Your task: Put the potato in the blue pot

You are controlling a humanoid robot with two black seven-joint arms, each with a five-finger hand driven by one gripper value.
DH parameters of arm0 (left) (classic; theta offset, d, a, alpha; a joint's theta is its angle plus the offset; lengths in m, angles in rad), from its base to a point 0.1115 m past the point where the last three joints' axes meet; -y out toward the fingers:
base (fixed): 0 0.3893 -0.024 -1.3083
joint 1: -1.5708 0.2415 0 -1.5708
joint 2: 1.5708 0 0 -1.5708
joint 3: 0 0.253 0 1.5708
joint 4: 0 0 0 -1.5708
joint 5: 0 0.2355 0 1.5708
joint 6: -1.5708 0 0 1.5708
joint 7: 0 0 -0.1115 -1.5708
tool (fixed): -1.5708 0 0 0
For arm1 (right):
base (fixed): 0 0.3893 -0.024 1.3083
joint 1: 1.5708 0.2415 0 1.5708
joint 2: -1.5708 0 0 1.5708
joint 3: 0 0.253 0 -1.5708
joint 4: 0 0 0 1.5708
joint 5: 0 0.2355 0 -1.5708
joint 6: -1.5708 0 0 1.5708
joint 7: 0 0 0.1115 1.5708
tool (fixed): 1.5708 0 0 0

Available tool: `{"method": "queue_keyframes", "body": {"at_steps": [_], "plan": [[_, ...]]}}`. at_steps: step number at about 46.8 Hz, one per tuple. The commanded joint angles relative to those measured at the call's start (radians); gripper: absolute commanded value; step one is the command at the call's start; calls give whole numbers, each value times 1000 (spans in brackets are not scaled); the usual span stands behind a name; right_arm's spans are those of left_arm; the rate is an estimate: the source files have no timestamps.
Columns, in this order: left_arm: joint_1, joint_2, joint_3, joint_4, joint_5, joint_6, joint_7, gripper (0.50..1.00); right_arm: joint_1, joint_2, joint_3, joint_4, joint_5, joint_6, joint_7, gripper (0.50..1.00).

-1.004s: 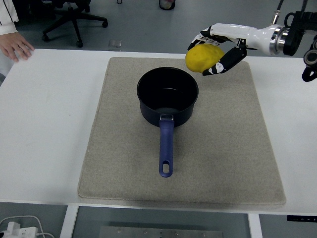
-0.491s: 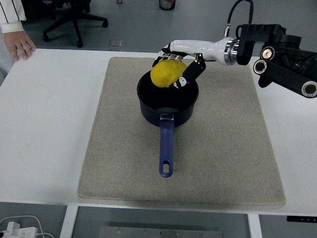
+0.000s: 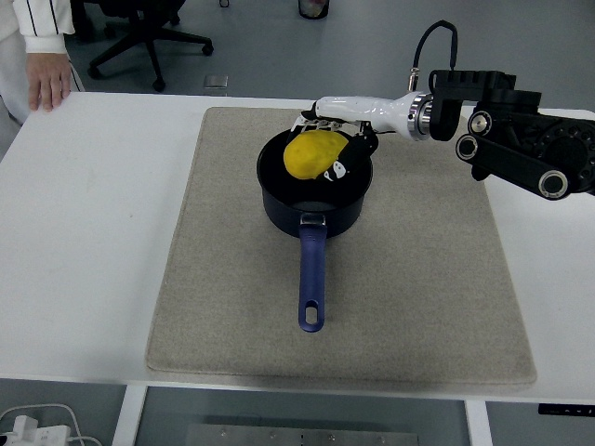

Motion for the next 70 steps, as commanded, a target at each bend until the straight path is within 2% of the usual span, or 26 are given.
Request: {"method": "queue_keyframes", "body": {"at_steps": [1, 5, 10, 12, 17, 22, 27, 30, 53, 60, 65, 70], "plan": [[0, 0, 0, 0, 0, -1, 0, 996, -9, 13, 0, -18, 0, -4, 0, 537], [0, 0, 0, 0, 0, 0, 0, 996, -17, 21, 0, -21, 0, -4, 0, 556], [0, 0, 0, 0, 0, 0, 0, 996, -26, 33, 0, -32, 0, -5, 0, 611], [0, 0, 0, 0, 0, 0, 0, 996, -31, 36, 0, -35, 0, -5, 0, 649], [0, 0, 0, 0, 0, 0, 0, 996, -32, 50, 0, -35, 0, -5, 0, 790], [0, 0, 0, 0, 0, -1, 0, 996, -34, 51, 0, -35, 2, -5, 0, 858], [0, 0, 0, 0, 0, 0, 0, 996, -34, 51, 0, -35, 0, -5, 0, 864], [0, 0, 0, 0, 0, 0, 0, 996, -34, 51, 0, -36, 0, -5, 0, 897], [0, 0, 0, 0, 0, 0, 0, 996, -23, 18, 24, -36, 29, 9, 9, 899], [0, 0, 0, 0, 0, -1, 0, 996, -29, -25, 36, -36, 156, 0, 9, 899], [0, 0, 0, 0, 0, 0, 0, 996, -37, -48, 101, -36, 256, 0, 9, 899], [0, 0, 0, 0, 0, 0, 0, 996, -90, -77, 151, -36, 311, -5, 9, 899]]}}
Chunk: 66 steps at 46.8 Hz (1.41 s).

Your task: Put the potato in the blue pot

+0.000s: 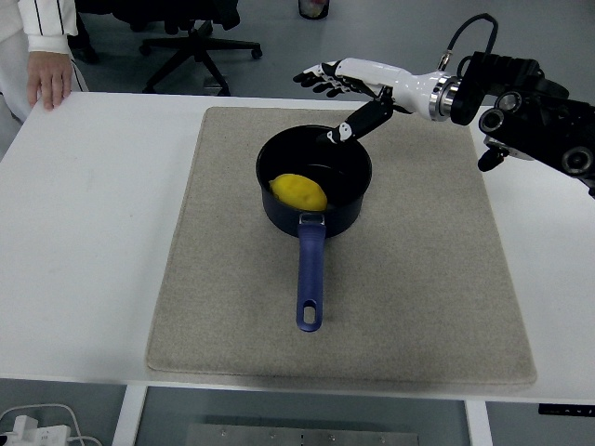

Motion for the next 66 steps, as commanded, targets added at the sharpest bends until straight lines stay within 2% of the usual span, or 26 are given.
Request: {"method": "queue_keyframes", "body": {"at_steps": [1, 10, 15, 23, 34, 42, 50, 59, 66], "plan": [[0, 0, 0, 0, 0, 0, 0, 996, -45, -28, 44, 0, 42, -3, 1, 899], [0, 0, 0, 0, 0, 0, 0, 996, -114, -65, 167, -3, 183, 0, -7, 899], [0, 0, 0, 0, 0, -1, 0, 996, -137, -88, 171, -6, 262, -8, -10, 899], [0, 0, 0, 0, 0, 0, 0, 996, -170, -89, 171, -37, 426, -62, -13, 897], [0, 0, 0, 0, 0, -1, 0, 996, -210, -91, 173, -80, 596, -59, -13, 899], [0, 0, 0, 0, 0, 0, 0, 996, -233, -111, 187, -112, 661, -43, -45, 899], [0, 0, 0, 0, 0, 0, 0, 996, -269, -117, 247, -112, 671, 3, -50, 899], [0, 0, 0, 0, 0, -1, 0, 996, -299, -111, 253, -123, 685, 6, -70, 899], [0, 0, 0, 0, 0, -1, 0, 996, -304, -111, 251, -124, 762, 4, -98, 901]]}}
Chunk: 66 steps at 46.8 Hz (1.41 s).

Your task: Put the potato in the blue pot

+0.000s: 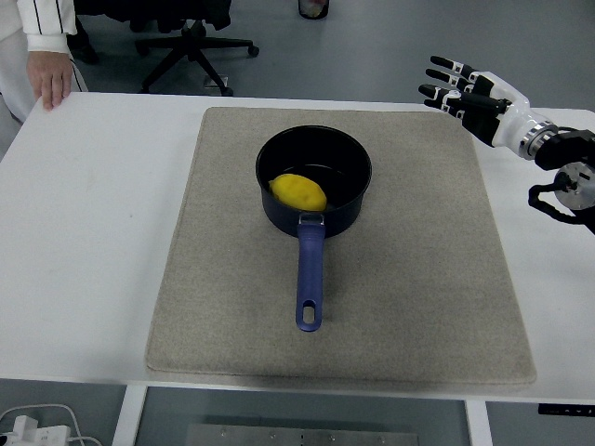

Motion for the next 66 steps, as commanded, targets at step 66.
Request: {"method": "queue_keyframes", "body": {"at_steps": [66], "plan": [[0, 0, 0, 0, 0, 0, 0, 996, -59, 3, 101, -65, 51, -11, -25, 930]]}}
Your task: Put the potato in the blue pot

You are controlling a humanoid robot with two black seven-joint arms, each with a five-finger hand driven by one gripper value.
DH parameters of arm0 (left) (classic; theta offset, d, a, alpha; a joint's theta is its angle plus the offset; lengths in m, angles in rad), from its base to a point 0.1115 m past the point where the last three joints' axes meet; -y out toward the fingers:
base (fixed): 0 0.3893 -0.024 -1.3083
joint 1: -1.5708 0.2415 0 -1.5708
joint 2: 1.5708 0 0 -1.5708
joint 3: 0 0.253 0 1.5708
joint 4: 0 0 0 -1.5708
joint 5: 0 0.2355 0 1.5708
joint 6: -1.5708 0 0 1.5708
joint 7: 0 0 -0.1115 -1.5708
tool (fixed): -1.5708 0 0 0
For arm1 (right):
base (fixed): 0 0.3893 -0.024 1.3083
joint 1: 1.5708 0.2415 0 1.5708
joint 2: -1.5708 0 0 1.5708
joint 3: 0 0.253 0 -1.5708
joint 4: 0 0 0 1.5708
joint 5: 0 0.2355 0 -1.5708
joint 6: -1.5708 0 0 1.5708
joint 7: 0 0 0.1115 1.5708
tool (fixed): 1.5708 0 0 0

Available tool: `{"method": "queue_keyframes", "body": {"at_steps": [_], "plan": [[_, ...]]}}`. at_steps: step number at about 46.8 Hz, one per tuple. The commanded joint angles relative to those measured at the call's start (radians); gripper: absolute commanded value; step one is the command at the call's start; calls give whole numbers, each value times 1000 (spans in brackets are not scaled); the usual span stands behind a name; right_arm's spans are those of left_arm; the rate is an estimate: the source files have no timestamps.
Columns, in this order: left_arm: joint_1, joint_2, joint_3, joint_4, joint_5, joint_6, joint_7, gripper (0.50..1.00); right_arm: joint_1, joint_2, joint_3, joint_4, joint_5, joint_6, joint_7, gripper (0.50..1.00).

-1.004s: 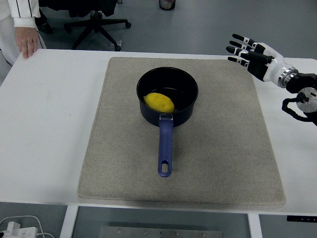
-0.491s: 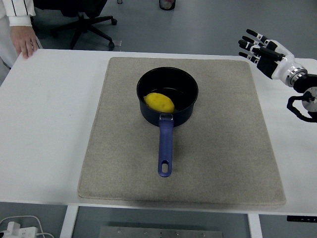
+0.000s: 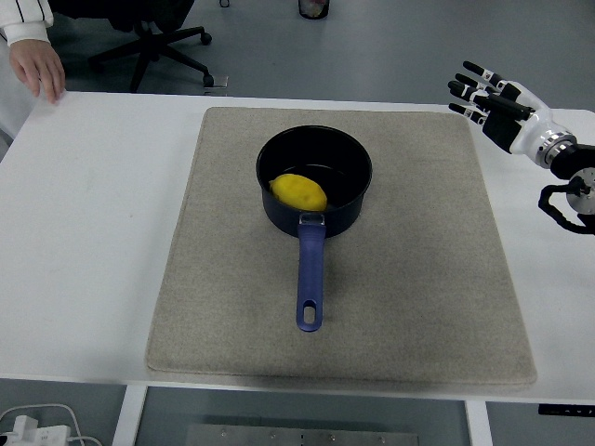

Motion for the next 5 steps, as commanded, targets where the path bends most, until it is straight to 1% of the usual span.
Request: {"method": "queue_keyframes", "body": {"at_steps": [1, 5], "plan": [[0, 0, 0, 0, 0, 1, 0, 996, 0, -1, 2, 0, 0, 0, 0, 930], [0, 0, 0, 0, 0, 1, 0, 996, 0, 0, 5, 0, 0, -4, 6, 930]]}}
